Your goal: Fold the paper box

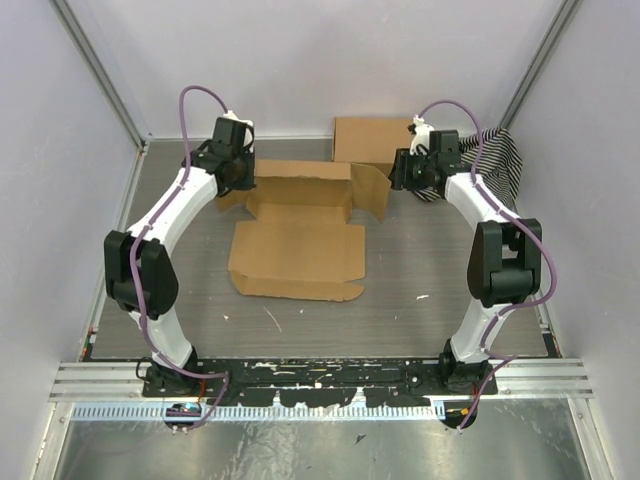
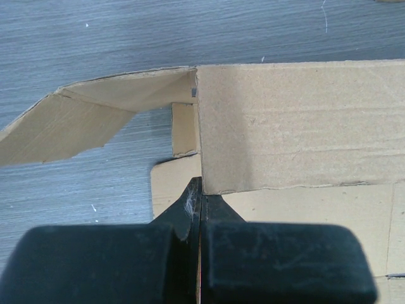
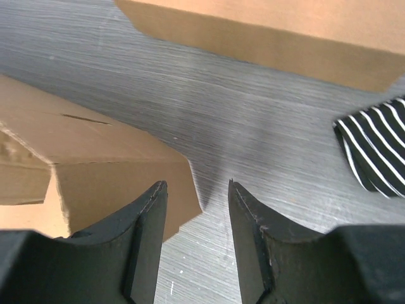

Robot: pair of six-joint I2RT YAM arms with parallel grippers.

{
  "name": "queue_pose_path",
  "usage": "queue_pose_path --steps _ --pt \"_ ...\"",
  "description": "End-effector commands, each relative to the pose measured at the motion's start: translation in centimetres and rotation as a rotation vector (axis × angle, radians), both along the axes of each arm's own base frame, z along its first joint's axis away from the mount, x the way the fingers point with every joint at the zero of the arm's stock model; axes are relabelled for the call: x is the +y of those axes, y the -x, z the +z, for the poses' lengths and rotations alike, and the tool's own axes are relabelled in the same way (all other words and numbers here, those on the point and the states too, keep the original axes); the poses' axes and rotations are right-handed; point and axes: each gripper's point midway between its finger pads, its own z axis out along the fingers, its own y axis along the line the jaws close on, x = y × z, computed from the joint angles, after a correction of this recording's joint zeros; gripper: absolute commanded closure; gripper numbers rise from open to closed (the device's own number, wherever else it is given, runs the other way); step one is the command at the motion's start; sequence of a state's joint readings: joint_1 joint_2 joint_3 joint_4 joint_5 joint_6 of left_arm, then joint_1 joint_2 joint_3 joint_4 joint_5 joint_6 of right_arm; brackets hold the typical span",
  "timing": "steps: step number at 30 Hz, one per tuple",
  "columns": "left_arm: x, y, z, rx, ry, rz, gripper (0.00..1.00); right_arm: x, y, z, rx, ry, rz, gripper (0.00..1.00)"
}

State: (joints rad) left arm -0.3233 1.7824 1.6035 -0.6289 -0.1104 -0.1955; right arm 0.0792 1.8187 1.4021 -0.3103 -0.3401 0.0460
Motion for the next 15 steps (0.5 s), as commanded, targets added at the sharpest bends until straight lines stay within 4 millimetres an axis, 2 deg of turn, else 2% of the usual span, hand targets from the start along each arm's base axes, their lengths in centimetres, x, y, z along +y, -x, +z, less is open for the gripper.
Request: queue_pose_path --steps 1,6,15 --pt "0.2 -0.2 0.0 0.017 -0.011 0.011 1.00 3.1 -0.8 4.3 -0.147 -0.122 0.171 0.51" --pt "0.2 -0.3 -0.9 0.057 -0.021 0.023 1.00 4.6 0.0 3.9 -0.141 -0.160 0.225 0.51" --pt "-0.7 -1.6 -1.1 0.155 -0.016 0.041 1.00 4.3 -0.8 3.2 -0.121 -0.141 0.200 0.51"
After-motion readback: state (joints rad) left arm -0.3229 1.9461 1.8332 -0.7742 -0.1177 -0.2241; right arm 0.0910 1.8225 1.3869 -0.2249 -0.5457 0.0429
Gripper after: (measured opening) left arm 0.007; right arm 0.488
